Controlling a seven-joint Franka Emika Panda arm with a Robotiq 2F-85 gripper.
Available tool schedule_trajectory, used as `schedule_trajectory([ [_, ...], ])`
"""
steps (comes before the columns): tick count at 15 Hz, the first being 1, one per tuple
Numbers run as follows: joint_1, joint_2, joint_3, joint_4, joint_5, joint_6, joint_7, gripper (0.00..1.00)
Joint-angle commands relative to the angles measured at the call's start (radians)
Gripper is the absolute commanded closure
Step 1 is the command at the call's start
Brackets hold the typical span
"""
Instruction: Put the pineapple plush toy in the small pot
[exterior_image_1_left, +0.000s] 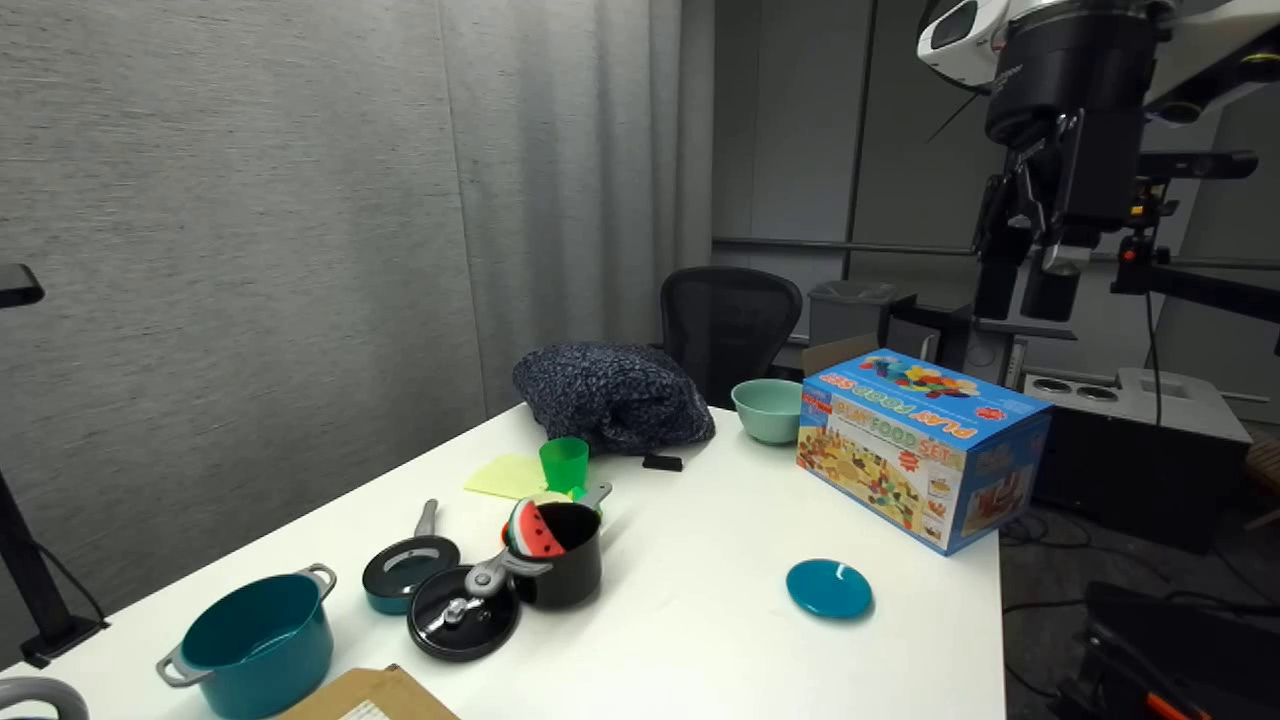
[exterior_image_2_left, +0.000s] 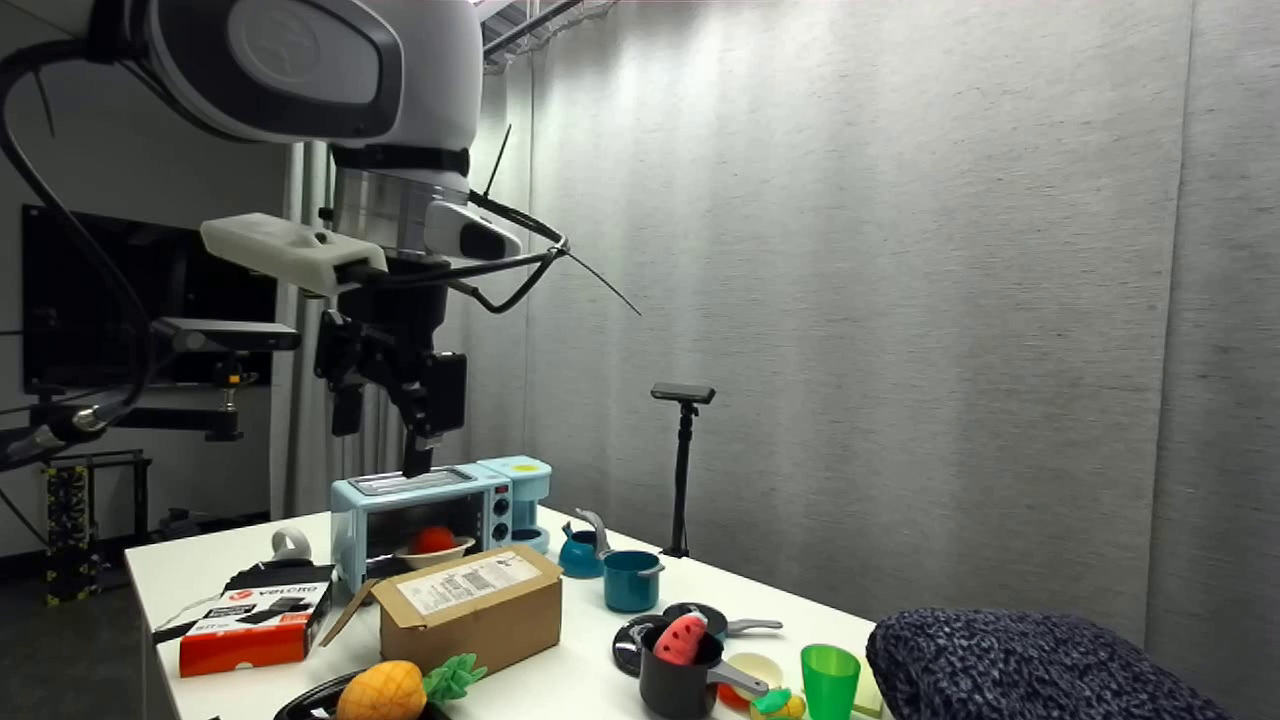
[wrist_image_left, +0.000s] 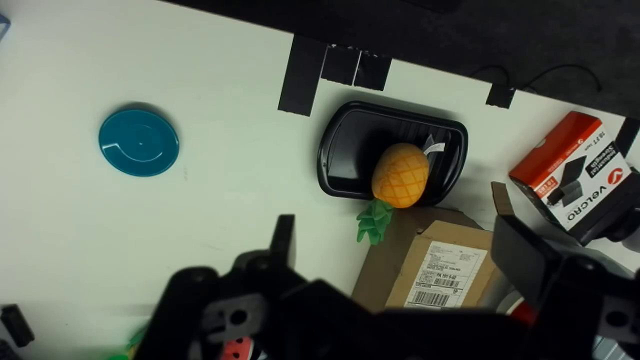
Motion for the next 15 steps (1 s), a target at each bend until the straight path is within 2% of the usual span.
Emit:
schedule_trajectory([
  [1, -0.016, 0.002, 0.012, 0.003, 0.009, -0.004, -0.008, 0.0],
  [15, -0.023, 0.003, 0.01, 0.0, 0.01, 0.016, -0.003, 0.0],
])
